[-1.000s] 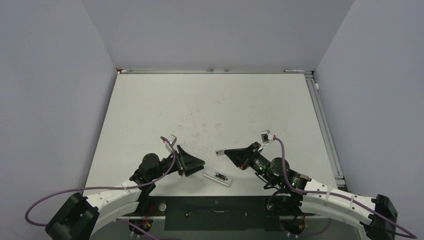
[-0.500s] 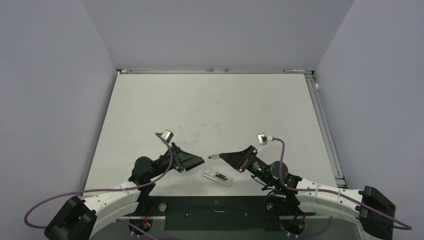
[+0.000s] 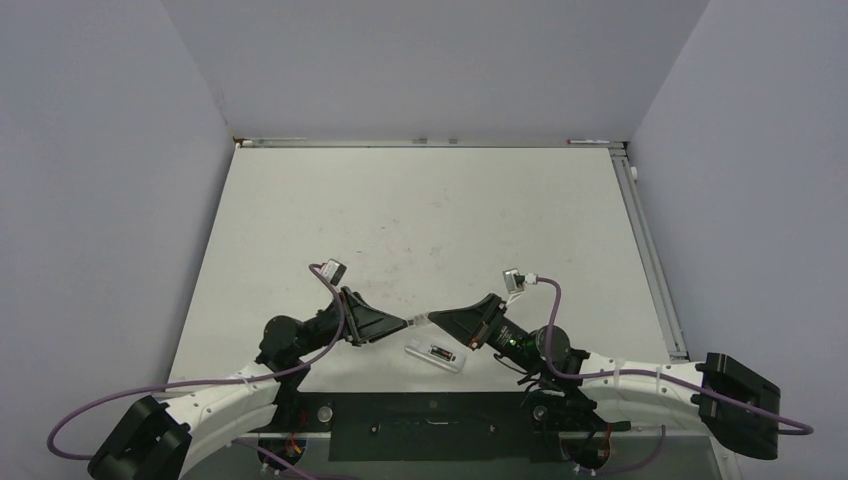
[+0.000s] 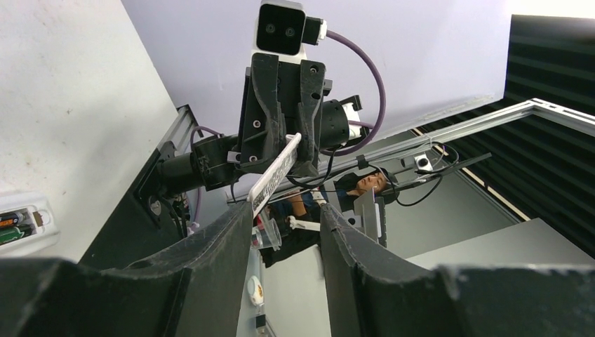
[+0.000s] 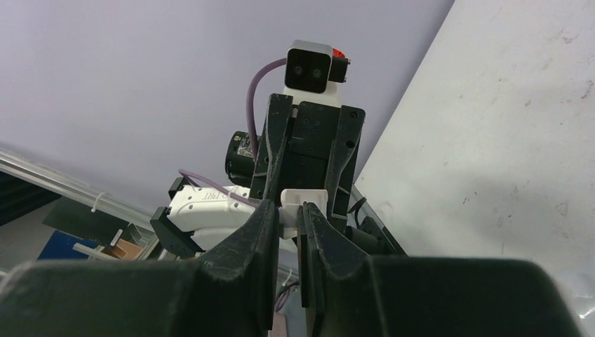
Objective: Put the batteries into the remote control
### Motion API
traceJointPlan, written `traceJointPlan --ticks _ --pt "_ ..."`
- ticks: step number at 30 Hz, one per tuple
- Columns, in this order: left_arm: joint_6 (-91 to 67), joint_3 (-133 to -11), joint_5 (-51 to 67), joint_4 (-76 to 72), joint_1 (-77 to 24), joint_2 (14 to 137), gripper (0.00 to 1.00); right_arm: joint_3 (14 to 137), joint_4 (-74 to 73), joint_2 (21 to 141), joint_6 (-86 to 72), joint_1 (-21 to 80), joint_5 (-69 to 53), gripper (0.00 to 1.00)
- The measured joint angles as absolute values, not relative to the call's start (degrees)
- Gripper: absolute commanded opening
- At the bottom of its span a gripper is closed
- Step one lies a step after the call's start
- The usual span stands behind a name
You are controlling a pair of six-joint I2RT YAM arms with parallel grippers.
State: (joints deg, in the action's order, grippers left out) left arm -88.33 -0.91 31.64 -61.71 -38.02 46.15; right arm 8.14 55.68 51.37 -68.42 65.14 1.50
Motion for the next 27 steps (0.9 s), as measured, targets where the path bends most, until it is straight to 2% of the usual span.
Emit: traceJointPlan --ticks 7,13,16,20,27 --pt "-88.31 -0.91 31.92 -62.5 -38.02 45.45 0.39 9.1 54.87 50.33 -67.55 66.57 2.15 0.08" --pt "-88.23 -0.91 32.05 -62.76 -38.02 45.1 0.49 9.52 51.75 47.99 -65.84 67.61 3.18 0.08" --pt "-87.99 -0.91 32.03 -62.41 -38.02 44.77 0.51 10.2 50.89 47.07 -65.08 68.18 3.49 0.08" --pt "-87.79 -0.91 32.03 -61.63 -38.02 44.01 0.51 11.07 49.41 46.7 -63.86 69.12 4.32 0.09" --pt "-87.77 -0.95 32.03 -61.45 -38.02 43.42 0.44 11.27 48.95 47.42 -63.46 69.87 5.37 0.09"
